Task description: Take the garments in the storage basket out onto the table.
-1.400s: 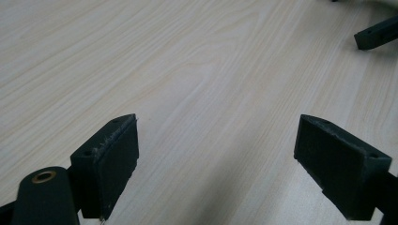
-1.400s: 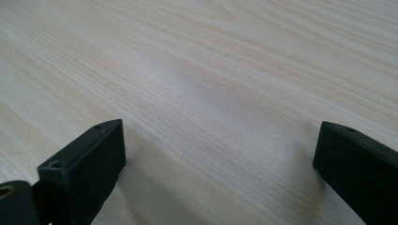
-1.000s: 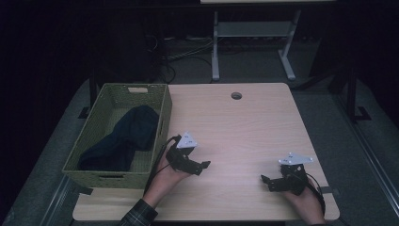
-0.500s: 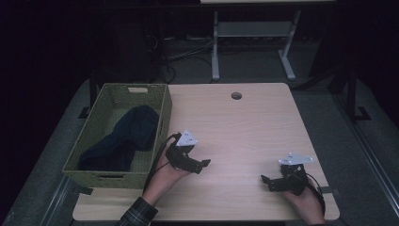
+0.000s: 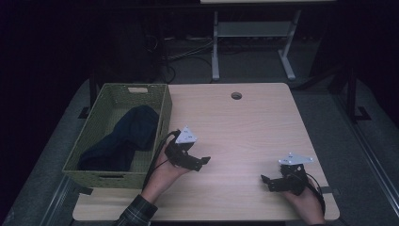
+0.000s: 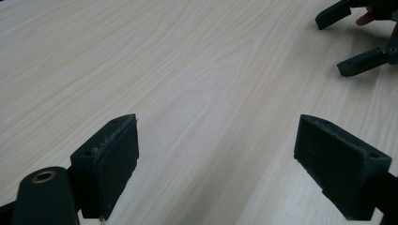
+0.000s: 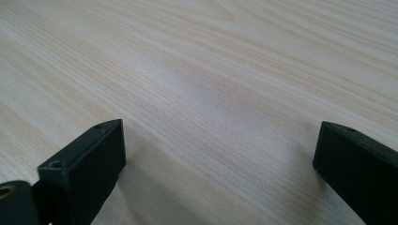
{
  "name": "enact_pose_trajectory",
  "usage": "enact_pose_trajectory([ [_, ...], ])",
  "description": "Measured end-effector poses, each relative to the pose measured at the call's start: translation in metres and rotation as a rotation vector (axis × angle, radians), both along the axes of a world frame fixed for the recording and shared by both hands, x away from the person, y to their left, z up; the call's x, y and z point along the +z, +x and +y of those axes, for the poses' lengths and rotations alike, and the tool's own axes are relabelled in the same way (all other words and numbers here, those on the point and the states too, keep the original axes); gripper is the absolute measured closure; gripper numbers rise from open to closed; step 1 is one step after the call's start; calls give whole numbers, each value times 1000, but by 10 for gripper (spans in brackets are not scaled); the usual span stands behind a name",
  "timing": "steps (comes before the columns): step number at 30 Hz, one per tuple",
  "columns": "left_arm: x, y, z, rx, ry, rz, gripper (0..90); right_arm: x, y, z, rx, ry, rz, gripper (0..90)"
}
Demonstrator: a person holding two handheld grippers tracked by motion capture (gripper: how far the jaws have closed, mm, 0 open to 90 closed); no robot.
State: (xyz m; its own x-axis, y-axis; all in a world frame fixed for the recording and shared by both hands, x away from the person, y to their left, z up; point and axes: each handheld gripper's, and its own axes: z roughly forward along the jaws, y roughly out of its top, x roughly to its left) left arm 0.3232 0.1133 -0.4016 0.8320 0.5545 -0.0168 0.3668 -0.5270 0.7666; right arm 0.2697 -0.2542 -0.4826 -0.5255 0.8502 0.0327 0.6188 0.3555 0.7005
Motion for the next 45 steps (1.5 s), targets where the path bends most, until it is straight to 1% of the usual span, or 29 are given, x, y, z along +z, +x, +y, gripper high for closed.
enact_pose_trajectory([
  [8, 4, 1, -1, -7, -1, -3, 138, 0, 0, 0, 1, 0, 0, 23],
  [11, 6, 1, -1, -11, 5, -6, 138, 0, 0, 0, 1, 0, 0, 23],
  [15, 9, 3, 0, -13, -6, -8, 138, 0, 0, 0, 1, 0, -1, 23],
  [17, 12, 3, 0, -17, -1, -14, 138, 0, 0, 0, 0, -1, 0, 23],
  [18, 13, 3, 0, -15, -8, -13, 138, 0, 0, 0, -1, 1, 1, 23],
  [20, 15, 4, 1, -15, -10, -17, 138, 0, 0, 0, 1, 0, -1, 23],
  [22, 17, 4, 1, -20, -9, -20, 138, 0, 0, 0, 1, 0, -2, 23],
  [23, 18, 5, 1, -23, -1, -23, 138, 0, 0, 0, 1, -1, -2, 23],
  [31, 25, 8, 6, -20, -10, -32, 138, 0, 0, 0, 1, -1, -2, 23],
  [36, 27, 11, 10, -26, -36, -21, 138, 0, 0, 0, 0, -1, -1, 23],
  [37, 27, 11, 11, -26, -49, -17, 138, 0, 0, 0, 0, 0, -1, 23],
  [40, 30, 12, 13, -38, -65, -11, 140, 0, 0, 0, 0, 0, -1, 23],
  [41, 30, 13, 14, -42, -66, -7, 140, 0, 0, 0, 0, 0, -1, 23],
  [43, 30, 14, 14, -54, -53, 4, 140, 0, 0, 0, 0, 0, -1, 23],
  [45, 33, 14, 16, -70, -47, 1, 140, 0, 0, 0, 2, -2, -4, 23],
])
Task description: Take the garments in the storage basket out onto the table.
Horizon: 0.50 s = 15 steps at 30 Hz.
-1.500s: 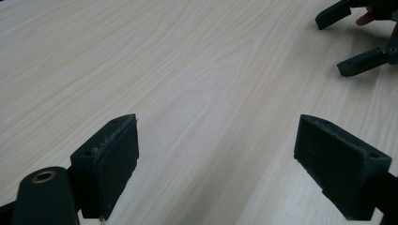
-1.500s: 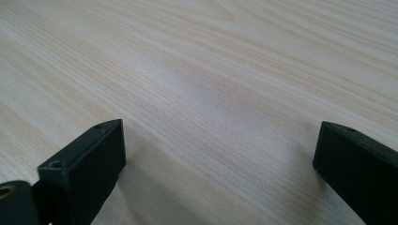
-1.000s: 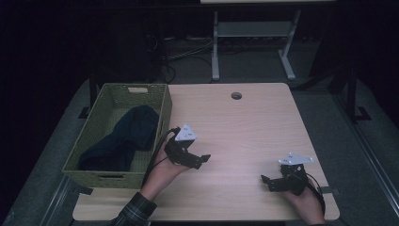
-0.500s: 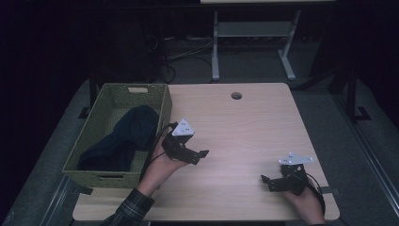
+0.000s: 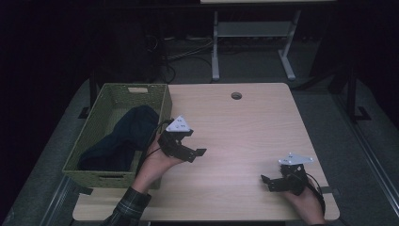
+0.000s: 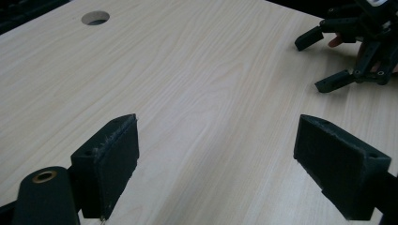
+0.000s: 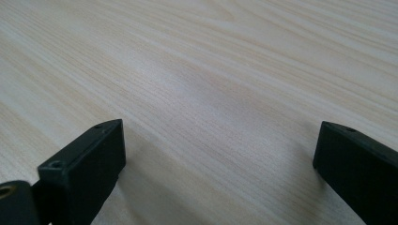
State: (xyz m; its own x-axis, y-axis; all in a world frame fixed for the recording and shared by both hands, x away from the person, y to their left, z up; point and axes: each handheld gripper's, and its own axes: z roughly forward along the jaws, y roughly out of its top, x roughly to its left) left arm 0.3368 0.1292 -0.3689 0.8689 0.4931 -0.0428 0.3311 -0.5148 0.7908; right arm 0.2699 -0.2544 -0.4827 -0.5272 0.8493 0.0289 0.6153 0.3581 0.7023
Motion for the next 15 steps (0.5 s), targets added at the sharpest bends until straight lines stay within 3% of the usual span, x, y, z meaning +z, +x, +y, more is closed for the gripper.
enact_pose_trajectory([
  [6, 3, 0, 2, -12, -7, 13, 140, 0, 0, 0, 1, 1, 0, 23],
  [8, 6, -2, 2, -21, 12, 6, 140, 0, 0, 0, 0, 0, 0, 23],
  [15, 13, -4, 8, -16, 13, 2, 140, 0, 0, 0, -2, 2, 0, 23],
])
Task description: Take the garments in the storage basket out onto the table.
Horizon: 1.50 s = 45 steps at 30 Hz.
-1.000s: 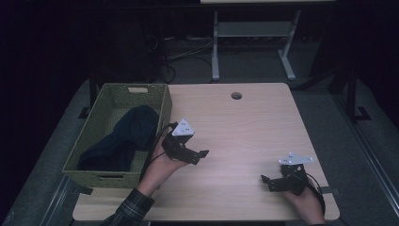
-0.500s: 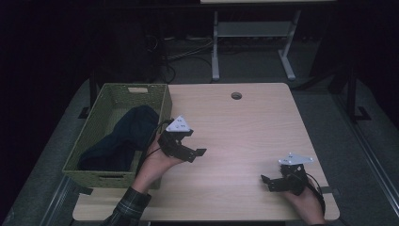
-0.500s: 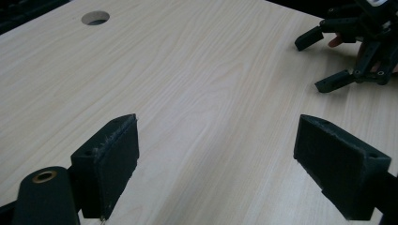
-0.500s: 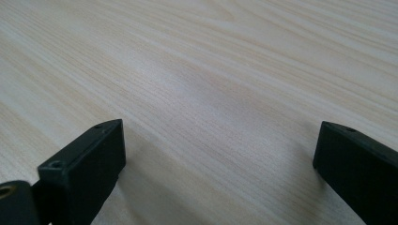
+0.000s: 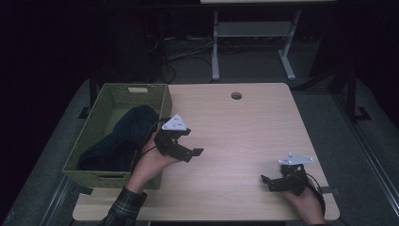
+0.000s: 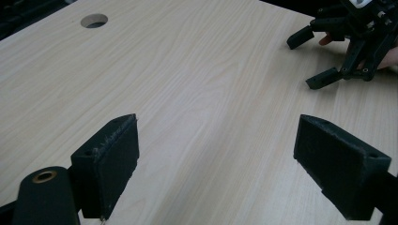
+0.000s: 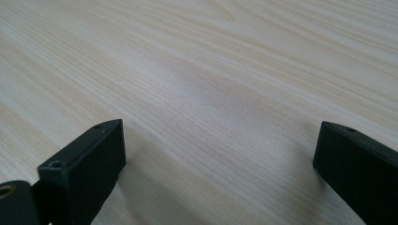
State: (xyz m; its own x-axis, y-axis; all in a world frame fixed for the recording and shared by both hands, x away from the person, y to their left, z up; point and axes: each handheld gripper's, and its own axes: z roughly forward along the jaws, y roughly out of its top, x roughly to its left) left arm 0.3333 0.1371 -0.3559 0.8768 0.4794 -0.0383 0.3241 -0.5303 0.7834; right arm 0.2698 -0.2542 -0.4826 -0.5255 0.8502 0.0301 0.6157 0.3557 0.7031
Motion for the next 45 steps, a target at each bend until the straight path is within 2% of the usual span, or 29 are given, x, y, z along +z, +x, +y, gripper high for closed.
enact_pose_trajectory([
  [29, 14, 4, 42, 77, 18, -12, 145, 0, 0, 0, 0, -1, 0, 23],
  [45, 21, 4, 65, 124, 2, -17, 145, 0, 0, 0, 0, 0, -1, 23],
])
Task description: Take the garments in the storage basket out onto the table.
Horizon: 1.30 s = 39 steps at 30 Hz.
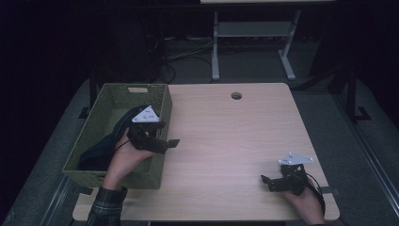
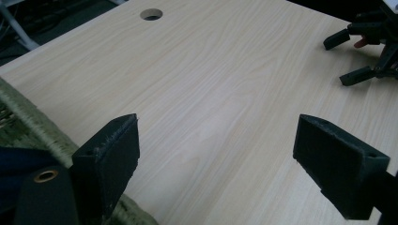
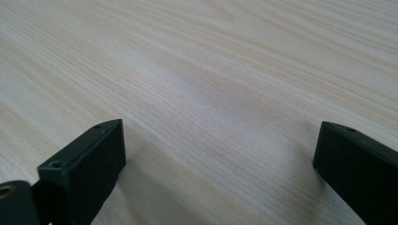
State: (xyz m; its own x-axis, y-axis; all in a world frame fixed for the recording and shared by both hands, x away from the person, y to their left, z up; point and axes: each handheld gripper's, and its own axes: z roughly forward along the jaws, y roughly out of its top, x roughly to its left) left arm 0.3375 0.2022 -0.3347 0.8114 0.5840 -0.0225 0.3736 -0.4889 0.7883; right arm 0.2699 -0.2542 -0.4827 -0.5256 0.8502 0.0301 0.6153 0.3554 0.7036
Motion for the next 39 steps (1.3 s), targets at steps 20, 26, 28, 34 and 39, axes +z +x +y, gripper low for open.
enact_pose_trajectory([
  [20, 12, 5, 32, 63, 44, -11, 145, 0, 0, 0, 2, -2, 1, 23],
  [26, 16, 6, 47, 97, 53, -16, 145, 0, 0, 0, 3, -2, 1, 23],
  [28, 16, 7, 49, 101, 55, -17, 145, 0, 0, 0, 2, -1, 1, 23],
  [34, 19, 7, 60, 124, 66, -23, 145, 0, 0, 0, 3, -2, 1, 23],
  [39, 21, 8, 70, 154, 68, -28, 145, 0, 0, 0, 2, -2, 1, 23],
])
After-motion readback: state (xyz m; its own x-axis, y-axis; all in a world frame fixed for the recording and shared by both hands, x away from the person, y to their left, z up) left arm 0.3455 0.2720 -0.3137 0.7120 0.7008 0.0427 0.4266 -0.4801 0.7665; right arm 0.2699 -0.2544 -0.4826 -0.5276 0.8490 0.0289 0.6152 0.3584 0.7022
